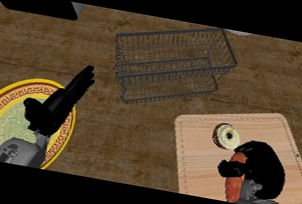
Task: Pick the sweet potato from the cutting board and place it in the tiered basket
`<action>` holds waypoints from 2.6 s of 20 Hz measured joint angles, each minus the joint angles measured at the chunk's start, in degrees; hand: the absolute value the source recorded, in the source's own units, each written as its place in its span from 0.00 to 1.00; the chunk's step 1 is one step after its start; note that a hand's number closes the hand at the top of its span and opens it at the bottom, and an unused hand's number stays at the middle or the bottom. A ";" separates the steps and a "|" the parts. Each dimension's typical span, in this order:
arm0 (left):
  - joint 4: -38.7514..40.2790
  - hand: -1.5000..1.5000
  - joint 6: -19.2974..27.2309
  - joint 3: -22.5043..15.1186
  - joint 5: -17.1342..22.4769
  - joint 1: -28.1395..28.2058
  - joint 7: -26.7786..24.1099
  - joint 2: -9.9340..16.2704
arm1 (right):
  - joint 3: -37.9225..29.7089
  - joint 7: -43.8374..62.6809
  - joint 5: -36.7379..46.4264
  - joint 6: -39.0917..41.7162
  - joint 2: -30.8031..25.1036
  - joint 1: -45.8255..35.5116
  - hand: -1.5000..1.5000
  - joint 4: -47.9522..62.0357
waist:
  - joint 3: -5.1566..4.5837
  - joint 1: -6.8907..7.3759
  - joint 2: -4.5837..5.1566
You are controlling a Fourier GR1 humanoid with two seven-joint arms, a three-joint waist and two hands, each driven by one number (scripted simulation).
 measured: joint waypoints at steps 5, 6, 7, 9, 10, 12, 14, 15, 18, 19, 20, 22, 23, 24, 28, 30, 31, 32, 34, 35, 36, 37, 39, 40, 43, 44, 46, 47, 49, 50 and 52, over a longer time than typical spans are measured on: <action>-1.97 0.50 -0.27 0.13 -0.42 0.64 1.30 -0.47 | -2.27 -8.78 -2.44 3.62 -5.70 -3.25 1.00 1.76 | 0.08 0.49 0.14; -1.88 0.50 -0.36 0.00 -0.58 0.48 1.21 -0.46 | -2.07 -12.62 -3.55 5.26 -8.22 -4.18 1.00 2.18 | 0.11 0.79 0.25; -1.86 0.50 -0.42 -0.15 -0.67 0.22 1.16 -0.56 | -1.46 -16.53 -4.34 6.85 -10.65 -5.11 1.00 2.59 | 0.15 1.23 0.41; -2.02 0.50 -0.74 -0.51 -0.69 -0.20 1.27 -0.69 | -0.16 -24.55 -5.66 9.56 -15.44 -6.91 1.00 3.13 | 0.24 2.17 0.61; -2.07 0.50 -0.62 -0.62 -0.76 -0.33 1.34 -0.89 | 0.05 -28.88 -6.50 10.49 -17.92 -7.68 1.00 3.45 | 0.28 2.31 0.66; -1.90 0.50 -0.58 -0.63 -0.86 -0.69 1.43 -0.98 | -1.17 -37.61 -8.87 11.59 -22.89 -9.60 1.00 4.50 | 0.33 2.24 0.77; -1.83 0.50 -0.67 -0.54 -0.92 -0.55 1.22 -0.84 | -4.19 -45.99 -13.03 12.06 -26.34 -11.87 1.00 6.34 | 0.34 2.15 0.77; -1.56 0.50 -0.54 -0.33 -0.90 -0.85 1.37 -0.87 | -5.92 -49.96 -15.69 12.62 -27.56 -12.92 1.00 7.33 | 0.34 1.92 0.78; -1.04 0.50 -0.78 -0.11 -0.89 -0.78 0.95 -0.73 | -11.34 -59.71 -24.32 14.84 -29.18 -16.62 1.00 10.68 | 0.32 1.73 0.74; -1.18 0.50 -0.82 -0.21 -0.90 -0.36 0.82 -0.80 | -12.92 -62.71 -26.75 15.37 -29.45 -17.66 1.00 11.90 | 0.30 1.72 0.66; -0.96 0.50 -1.00 -0.05 -0.90 -0.49 0.62 -0.63 | -14.65 -65.32 -29.14 16.26 -30.10 -19.20 1.00 13.06 | 0.28 1.63 0.63; -0.35 0.50 -1.01 0.14 -0.96 -0.49 0.16 -0.84 | -17.53 -69.34 -32.88 18.49 -31.86 -22.83 1.00 15.44 | 0.20 1.45 0.52; 0.03 0.50 -0.83 0.00 -1.30 -0.44 -0.41 -1.17 | -18.33 -71.17 -33.95 19.46 -32.65 -25.06 1.00 17.57 | 0.17 1.51 0.52; 0.46 0.50 -0.54 -0.07 -1.64 -0.56 -0.66 -1.53 | -19.15 -72.58 -35.19 20.64 -33.37 -26.86 1.00 18.88 | 0.14 1.39 0.47; 1.00 0.50 -0.61 0.52 -2.04 -0.92 -0.62 -1.63 | -19.76 -71.78 -37.72 24.41 -33.86 -36.81 1.00 24.19 | 0.06 1.27 0.31; 1.40 0.50 -0.99 0.77 -2.16 -1.00 -0.89 -1.57 | -19.53 -68.15 -39.06 26.38 -33.06 -41.56 1.00 24.78 | 0.03 1.11 0.21; 2.12 0.50 -1.28 1.03 -2.15 -1.40 -1.13 -1.55 | -19.42 -66.09 -39.71 26.93 -32.32 -44.03 1.00 25.05 | 0.01 1.03 0.18; 2.32 0.50 -1.24 1.19 -2.26 -1.47 -1.34 -1.73 | -19.19 -64.55 -39.99 26.53 -31.01 -45.46 1.00 25.10 | -0.01 0.95 0.13; 1.80 0.50 -1.11 1.20 -2.55 -1.33 -0.84 -1.91 | -18.88 -61.56 -40.43 26.54 -29.51 -49.69 1.00 26.87 | -0.01 0.99 0.12; 1.87 0.50 -0.94 1.37 -2.59 -1.66 -0.56 -2.17 | -18.34 -60.36 -40.21 26.32 -28.62 -51.53 1.00 27.66 | -0.01 0.98 0.12; 1.90 0.50 -1.07 1.46 -2.68 -1.40 -0.80 -2.15 | -17.85 -58.16 -40.40 26.33 -27.43 -53.02 1.00 27.51 | -0.01 0.90 0.08; 1.26 0.50 -1.41 1.60 -2.63 -0.91 -0.76 -1.81 | -17.69 -56.52 -40.61 26.81 -27.04 -54.98 1.00 28.28 | -0.02 0.95 0.07; -0.01 0.50 -1.60 1.50 -2.66 -0.07 0.03 -1.70 | -16.71 -53.44 -40.36 25.57 -24.24 -57.73 1.00 29.12 | -0.01 1.01 0.03; 0.30 0.50 -2.03 1.78 -2.50 0.28 -0.42 -1.53 | -16.25 -51.64 -40.35 25.15 -22.88 -59.10 1.00 29.35 | -0.01 0.97 0.03; 0.43 0.50 -1.97 1.94 -2.77 -0.30 -0.06 -1.91 | -14.88 -47.45 -39.86 23.64 -19.06 -63.89 1.00 31.39 | -0.02 1.01 0.07; 0.36 0.50 -2.47 2.29 -2.58 -0.11 -0.16 -1.46 | -14.29 -47.26 -39.42 23.20 -18.01 -64.97 1.00 32.79 | -0.03 1.11 0.10; 0.77 0.50 -1.72 1.94 -3.32 -0.33 -0.46 -2.39 | -12.96 -45.54 -38.54 22.13 -15.41 -67.63 1.00 34.51 | -0.01 1.11 0.13; 1.29 0.50 -1.68 2.03 -3.58 -0.49 -0.73 -2.52 | -12.47 -45.66 -38.23 22.13 -14.73 -68.19 1.00 35.40 | -0.04 1.05 0.14; 0.88 0.50 -1.70 1.99 -3.73 -0.57 -0.23 -2.73 | -11.27 -45.76 -37.05 21.02 -12.66 -69.69 1.00 37.84 | -0.02 1.14 0.18; 1.19 0.50 -2.18 2.29 -3.56 -0.62 -0.39 -2.50 | -10.82 -46.52 -36.39 20.54 -12.05 -70.32 1.00 39.43 | -0.03 1.18 0.22; 0.30 0.50 -2.18 2.15 -3.71 -0.43 0.03 -2.75 | -10.10 -47.06 -35.34 18.80 -9.95 -71.13 1.00 41.87 | -0.01 1.25 0.24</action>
